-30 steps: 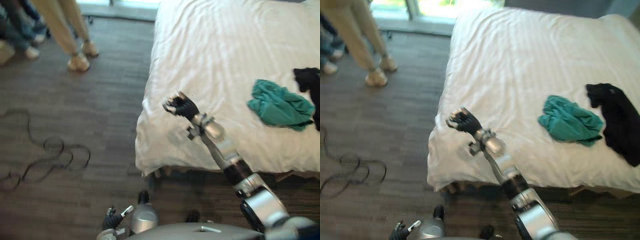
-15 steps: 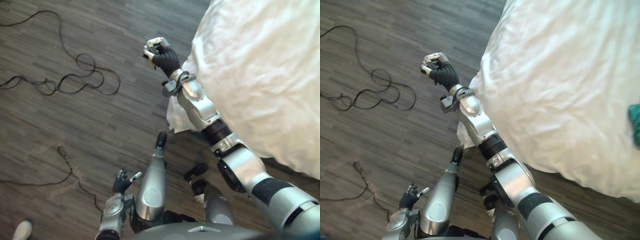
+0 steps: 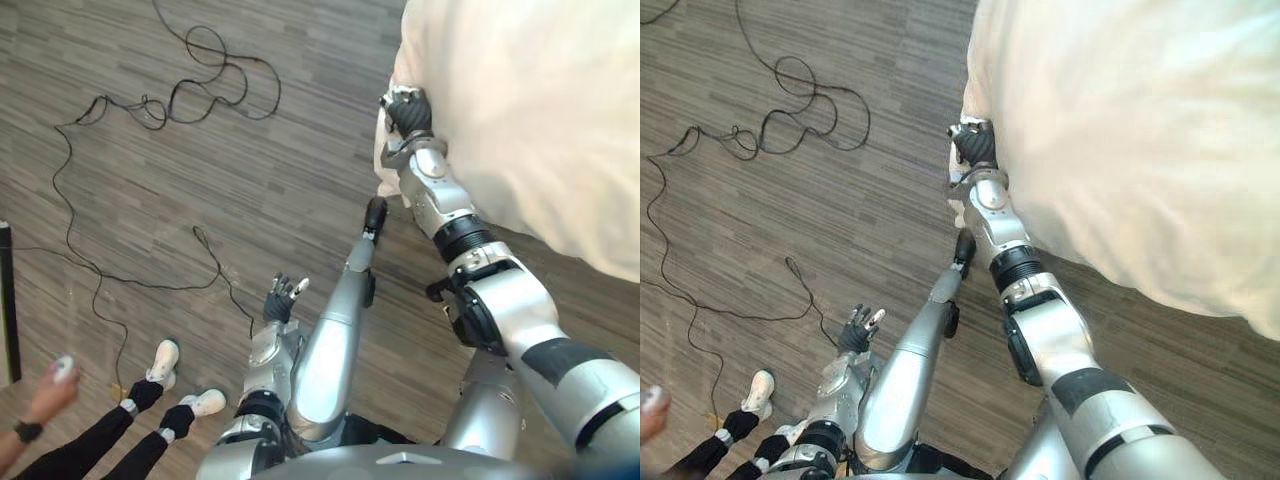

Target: Tidy the bed and pick cloth on bed and put in laundry

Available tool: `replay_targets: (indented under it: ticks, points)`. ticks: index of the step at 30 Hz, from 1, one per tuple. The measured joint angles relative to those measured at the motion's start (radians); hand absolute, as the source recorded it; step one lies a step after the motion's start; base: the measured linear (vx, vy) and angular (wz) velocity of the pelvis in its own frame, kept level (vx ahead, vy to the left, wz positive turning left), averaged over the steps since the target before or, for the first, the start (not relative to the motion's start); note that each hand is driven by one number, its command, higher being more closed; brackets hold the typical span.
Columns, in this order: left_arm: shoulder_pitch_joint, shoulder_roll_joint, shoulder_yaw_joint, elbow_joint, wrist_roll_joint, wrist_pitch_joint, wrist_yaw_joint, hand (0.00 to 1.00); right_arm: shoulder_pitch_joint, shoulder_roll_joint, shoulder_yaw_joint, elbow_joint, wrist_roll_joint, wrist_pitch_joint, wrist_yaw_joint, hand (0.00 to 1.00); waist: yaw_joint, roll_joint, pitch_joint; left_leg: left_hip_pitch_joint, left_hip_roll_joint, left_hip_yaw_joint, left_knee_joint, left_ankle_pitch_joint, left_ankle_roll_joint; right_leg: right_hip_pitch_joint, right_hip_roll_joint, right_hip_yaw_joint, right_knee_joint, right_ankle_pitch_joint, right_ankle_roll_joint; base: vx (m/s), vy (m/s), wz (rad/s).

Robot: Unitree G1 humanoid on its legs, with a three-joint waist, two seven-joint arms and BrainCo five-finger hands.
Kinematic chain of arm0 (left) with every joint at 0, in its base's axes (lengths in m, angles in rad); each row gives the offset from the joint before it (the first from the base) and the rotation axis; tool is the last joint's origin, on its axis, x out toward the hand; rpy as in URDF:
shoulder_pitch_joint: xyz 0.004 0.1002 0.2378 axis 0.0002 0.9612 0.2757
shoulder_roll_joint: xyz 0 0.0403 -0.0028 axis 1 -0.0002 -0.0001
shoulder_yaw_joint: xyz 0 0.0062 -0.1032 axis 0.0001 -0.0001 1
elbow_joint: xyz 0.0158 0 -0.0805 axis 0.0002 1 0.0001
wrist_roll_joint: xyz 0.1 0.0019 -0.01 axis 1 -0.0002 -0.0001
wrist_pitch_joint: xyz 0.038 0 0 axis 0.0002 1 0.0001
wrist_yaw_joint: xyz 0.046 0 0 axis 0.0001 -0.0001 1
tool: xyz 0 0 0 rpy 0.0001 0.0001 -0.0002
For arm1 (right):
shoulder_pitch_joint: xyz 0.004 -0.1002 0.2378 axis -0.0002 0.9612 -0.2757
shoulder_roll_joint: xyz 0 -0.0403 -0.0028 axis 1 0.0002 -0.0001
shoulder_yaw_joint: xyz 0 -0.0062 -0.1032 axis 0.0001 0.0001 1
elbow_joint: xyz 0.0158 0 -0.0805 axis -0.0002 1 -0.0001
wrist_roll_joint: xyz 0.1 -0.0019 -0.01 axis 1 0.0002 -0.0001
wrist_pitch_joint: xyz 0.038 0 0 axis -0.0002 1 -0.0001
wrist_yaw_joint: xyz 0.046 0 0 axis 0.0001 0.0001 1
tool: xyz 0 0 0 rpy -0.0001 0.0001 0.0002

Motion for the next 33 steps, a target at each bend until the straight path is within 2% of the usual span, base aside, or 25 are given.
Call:
replay_targets:
  ticks: [3,5,7,10,12,13,15,18,20,22,24,25,26,28,29,30,31,33]
  points:
    - [-0.012,-0.003,0.002,-0.001,-0.001,0.000,0.028,0.00,0.018,0.013,0.035,-0.022,0.061,-0.003,0.022,1.00,-0.029,-0.003,0.000,-0.014,0.000,0.011,0.009,0.003,0.004,-0.013,-0.005,0.004,0.006,0.000,0.000,0.02,-0.041,0.01]
    - [-0.012,-0.004,0.003,0.000,-0.022,0.004,0.045,0.00,0.065,0.037,0.037,-0.044,0.092,-0.013,0.064,1.00,-0.056,-0.011,-0.001,-0.014,0.001,0.037,0.033,-0.009,0.012,-0.012,-0.007,0.021,0.004,0.004,0.005,0.05,-0.020,-0.11]
    - [-0.006,-0.004,0.007,0.000,-0.028,0.008,0.084,0.00,0.169,0.098,0.035,-0.061,0.105,-0.047,0.138,1.00,-0.105,-0.017,-0.002,0.001,0.007,0.071,0.076,-0.039,0.024,0.013,-0.004,0.039,-0.012,0.016,0.013,0.06,-0.001,-0.24]
    - [0.001,0.000,0.009,-0.010,-0.028,0.010,0.130,0.00,0.354,0.142,0.005,-0.054,0.141,-0.086,0.188,1.00,-0.145,-0.034,-0.003,0.060,0.010,0.115,0.094,-0.071,0.034,0.055,0.003,0.085,-0.039,0.034,0.026,0.05,0.023,-0.44]
    - [0.021,0.007,0.005,-0.026,-0.027,0.011,0.179,0.00,0.552,0.153,-0.133,0.026,0.210,-0.110,0.198,1.00,-0.198,-0.064,-0.005,0.134,0.008,0.164,0.089,-0.098,0.039,0.099,0.009,0.132,-0.069,0.052,0.037,0.04,0.040,-0.57]
    - [0.026,0.009,0.002,-0.030,-0.026,0.011,0.191,0.00,0.597,0.137,-0.174,0.049,0.222,-0.115,0.200,1.00,-0.211,-0.071,-0.004,0.152,0.007,0.172,0.086,-0.103,0.039,0.110,0.010,0.143,-0.077,0.055,0.039,0.06,0.044,-0.57]
    - [0.038,0.013,-0.016,-0.030,-0.016,0.021,0.229,0.00,0.766,0.055,-0.309,0.073,0.294,-0.129,0.212,1.00,-0.258,-0.096,-0.007,0.238,0.007,0.220,0.061,-0.126,0.033,0.164,0.025,0.184,-0.121,0.072,0.050,0.07,0.029,-0.61]
    - [0.080,0.032,-0.093,-0.037,-0.016,0.058,0.257,0.00,0.908,0.017,-0.388,0.056,0.322,-0.128,0.282,1.00,-0.301,-0.134,-0.024,0.367,0.012,0.278,0.009,-0.133,0.026,0.248,0.055,0.226,-0.180,0.095,0.062,0.12,-0.008,-0.68]
    - [0.092,0.048,-0.149,-0.036,-0.014,0.088,0.264,0.00,0.946,0.024,-0.427,0.064,0.332,-0.123,0.315,1.00,-0.321,-0.147,-0.045,0.430,0.010,0.282,-0.017,-0.132,0.025,0.305,0.076,0.232,-0.217,0.099,0.067,0.16,-0.012,-0.39]
    - [0.112,0.065,-0.210,-0.026,-0.014,0.120,0.268,0.00,0.986,0.034,-0.487,0.074,0.355,-0.114,0.323,1.00,-0.327,-0.154,-0.083,0.500,0.018,0.293,-0.042,-0.134,0.017,0.379,0.104,0.237,-0.266,0.115,0.076,0.19,-0.025,-0.23]
    - [0.137,0.086,-0.241,-0.010,-0.015,0.141,0.263,0.00,1.012,0.041,-0.516,0.091,0.366,-0.112,0.315,1.00,-0.328,-0.158,-0.131,0.546,0.021,0.301,-0.058,-0.140,0.010,0.429,0.126,0.243,-0.308,0.126,0.081,0.18,-0.019,-0.23]
    - [0.164,0.102,-0.245,0.005,-0.014,0.152,0.252,0.00,1.033,0.040,-0.533,0.101,0.368,-0.121,0.288,1.00,-0.334,-0.159,-0.178,0.591,0.021,0.304,-0.072,-0.146,0.002,0.486,0.143,0.248,-0.362,0.144,0.086,0.25,-0.009,-0.23]
    - [0.175,0.113,-0.251,0.005,-0.014,0.159,0.249,0.00,1.038,0.040,-0.540,0.105,0.367,-0.130,0.271,1.00,-0.337,-0.161,-0.190,0.611,0.021,0.305,-0.073,-0.148,-0.001,0.512,0.146,0.248,-0.382,0.149,0.091,0.26,0.014,-0.22]
    - [0.213,0.159,-0.281,0.023,0.009,0.192,0.219,0.00,1.060,0.036,-0.571,0.106,0.361,-0.189,0.195,1.00,-0.342,-0.163,-0.244,0.698,0.016,0.330,-0.096,-0.158,-0.008,0.608,0.163,0.260,-0.454,0.174,0.095,0.16,0.030,-0.26]
    - [0.224,0.167,-0.280,0.028,0.017,0.204,0.211,0.00,1.067,0.034,-0.577,0.103,0.355,-0.208,0.185,1.00,-0.342,-0.165,-0.259,0.721,0.014,0.333,-0.105,-0.159,-0.010,0.630,0.166,0.267,-0.471,0.178,0.098,0.11,0.025,-0.29]
    - [0.246,0.184,-0.279,0.047,0.021,0.228,0.198,0.00,1.086,0.029,-0.594,0.087,0.350,-0.258,0.178,1.00,-0.343,-0.167,-0.292,0.761,0.012,0.339,-0.115,-0.168,-0.015,0.675,0.172,0.275,-0.503,0.188,0.103,0.09,0.025,-0.23]
    - [0.258,0.191,-0.278,0.056,0.022,0.236,0.188,0.00,1.097,0.025,-0.601,0.070,0.341,-0.280,0.176,1.00,-0.342,-0.167,-0.308,0.782,0.012,0.345,-0.123,-0.172,-0.018,0.693,0.176,0.276,-0.515,0.193,0.103,0.09,0.031,-0.25]
    - [0.310,0.215,-0.271,0.079,0.025,0.243,0.156,0.00,1.123,0.007,-0.634,-0.053,0.282,-0.359,0.184,1.00,-0.345,-0.175,-0.357,0.834,0.004,0.354,-0.144,-0.179,-0.020,0.745,0.179,0.278,-0.548,0.199,0.111,0.06,0.036,-0.15]
